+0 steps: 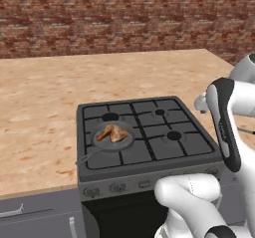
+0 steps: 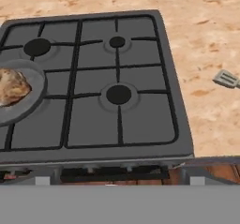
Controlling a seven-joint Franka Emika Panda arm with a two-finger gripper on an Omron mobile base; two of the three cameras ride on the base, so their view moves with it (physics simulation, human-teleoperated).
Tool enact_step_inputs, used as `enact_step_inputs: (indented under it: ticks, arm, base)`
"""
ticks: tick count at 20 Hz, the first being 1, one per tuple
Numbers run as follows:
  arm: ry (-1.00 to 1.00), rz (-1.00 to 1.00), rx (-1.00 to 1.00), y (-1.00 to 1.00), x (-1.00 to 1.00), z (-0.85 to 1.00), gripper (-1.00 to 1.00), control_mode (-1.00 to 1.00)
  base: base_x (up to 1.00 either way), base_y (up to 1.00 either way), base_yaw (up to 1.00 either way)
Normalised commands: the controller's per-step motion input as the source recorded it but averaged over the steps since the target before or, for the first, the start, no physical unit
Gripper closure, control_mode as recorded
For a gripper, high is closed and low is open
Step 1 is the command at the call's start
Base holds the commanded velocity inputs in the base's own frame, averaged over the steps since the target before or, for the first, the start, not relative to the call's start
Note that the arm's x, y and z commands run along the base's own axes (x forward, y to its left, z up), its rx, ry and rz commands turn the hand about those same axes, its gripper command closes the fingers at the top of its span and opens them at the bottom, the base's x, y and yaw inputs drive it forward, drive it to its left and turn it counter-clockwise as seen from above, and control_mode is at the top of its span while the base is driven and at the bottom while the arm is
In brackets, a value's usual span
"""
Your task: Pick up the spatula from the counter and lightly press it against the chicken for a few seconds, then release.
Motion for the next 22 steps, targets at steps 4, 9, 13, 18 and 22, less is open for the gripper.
enact_step_inputs:
  ticks: [4, 9, 13, 18, 22]
  arm:
    - [0.00, 0.21, -0.06, -0.28, -0.18, 0.00, -1.00, -1.00]
    - [0.00, 0.20, -0.06, -0.25, -0.24, 0.00, -1.00, -1.00]
    - [0.00, 0.14, -0.03, -0.14, -0.26, 0.00, -1.00, -1.00]
    - [-0.04, 0.06, 0.00, -0.09, -0.13, 0.00, -1.00, -1.00]
    - [-0.11, 0.08, 0.00, -0.11, -0.08, 0.00, -1.00, -1.00]
  base:
    - [0.00, 0.00, 0.00]
    - [0.00, 0.00, 0.00]
    - [0.00, 0.00, 0.00]
    - [0.00, 0.00, 0.00]
    - [0.00, 0.00, 0.00]
